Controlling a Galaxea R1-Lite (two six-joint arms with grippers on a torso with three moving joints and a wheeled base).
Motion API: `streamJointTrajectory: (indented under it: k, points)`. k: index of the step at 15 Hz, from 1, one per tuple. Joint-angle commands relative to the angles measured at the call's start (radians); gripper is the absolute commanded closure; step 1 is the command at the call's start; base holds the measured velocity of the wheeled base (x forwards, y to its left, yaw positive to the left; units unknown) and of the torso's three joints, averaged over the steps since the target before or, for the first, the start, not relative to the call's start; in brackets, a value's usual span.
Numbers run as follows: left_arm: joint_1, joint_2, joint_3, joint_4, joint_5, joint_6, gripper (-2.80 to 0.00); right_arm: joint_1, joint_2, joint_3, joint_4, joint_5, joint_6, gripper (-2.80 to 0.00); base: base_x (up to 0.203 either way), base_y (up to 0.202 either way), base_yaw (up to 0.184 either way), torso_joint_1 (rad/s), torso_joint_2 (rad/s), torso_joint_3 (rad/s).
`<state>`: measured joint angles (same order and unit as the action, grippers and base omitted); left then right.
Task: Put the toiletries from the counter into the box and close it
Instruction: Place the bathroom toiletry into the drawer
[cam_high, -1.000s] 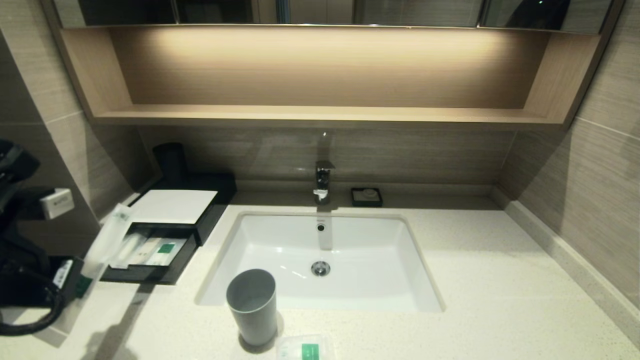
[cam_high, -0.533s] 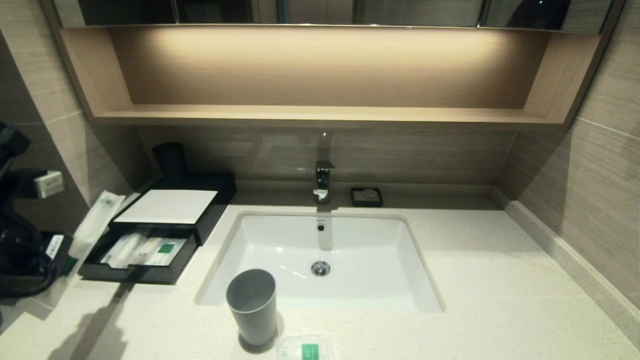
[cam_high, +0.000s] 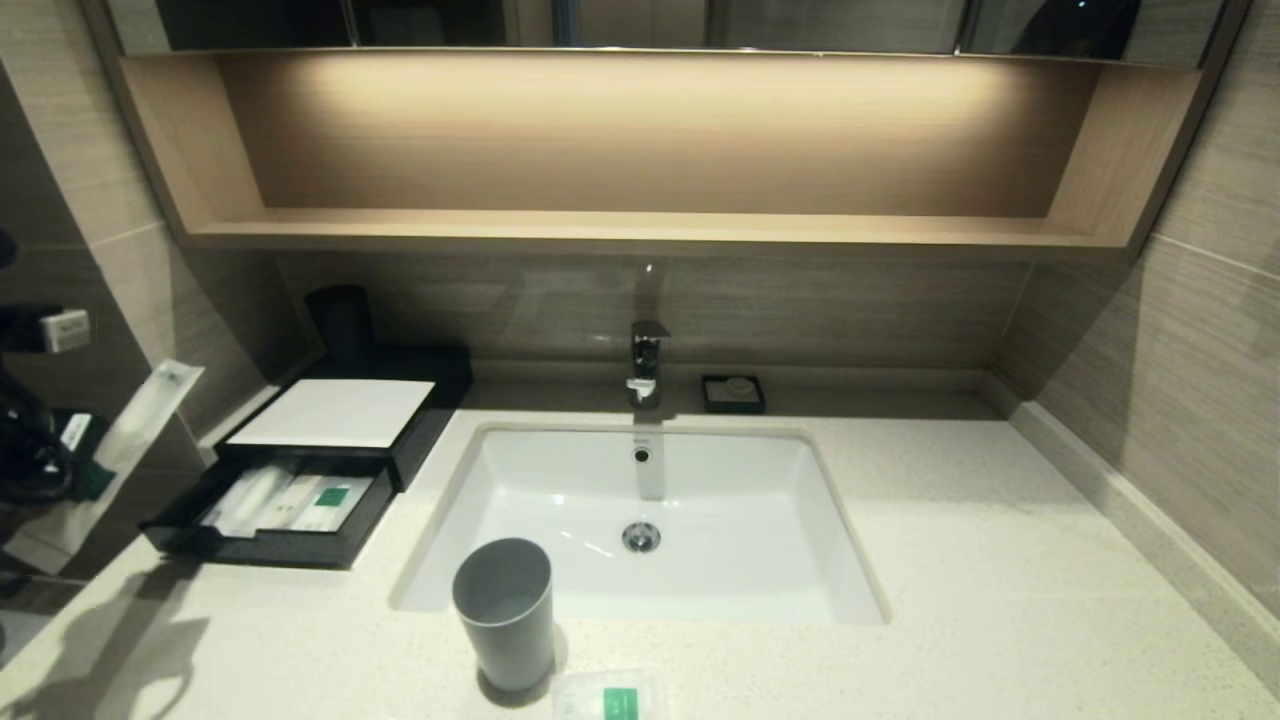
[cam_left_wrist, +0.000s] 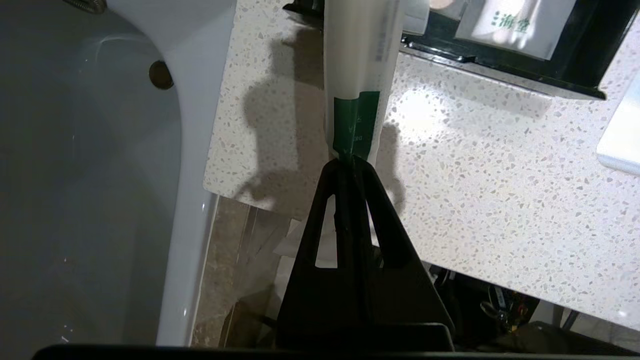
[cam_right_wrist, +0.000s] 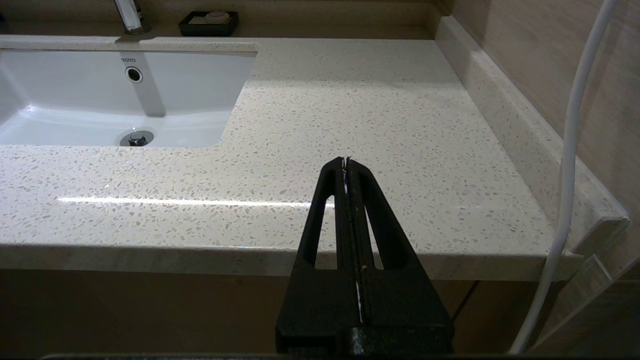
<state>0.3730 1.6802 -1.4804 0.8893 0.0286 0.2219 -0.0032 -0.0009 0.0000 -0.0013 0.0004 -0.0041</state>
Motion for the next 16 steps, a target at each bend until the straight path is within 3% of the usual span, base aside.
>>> streamJointTrajectory:
  k: [1,10,12,16]
  points:
    - [0.044,0.068,-0.062,0.073,-0.012,0.041,0.00,0.000,0.001,0.002,0.000,0.000,-0.001,0.00,0.000,0.000,0.000,0.000,0.00,0.000]
    - [0.049,0.154,-0.286,0.384,-0.037,0.110,0.00,0.000,0.000,0.002,0.000,0.001,-0.001,0.00,0.000,0.000,0.000,0.000,0.00,0.000]
    - [0.049,0.188,-0.327,0.420,-0.047,0.143,0.00,0.000,0.001,0.002,0.000,0.000,-0.001,0.00,0.000,0.000,0.000,0.000,0.00,0.000]
    - [0.049,0.255,-0.365,0.441,-0.048,0.152,0.00,0.000,0.001,0.002,0.000,0.001,-0.001,0.00,0.000,0.000,0.000,0.000,0.00,0.000]
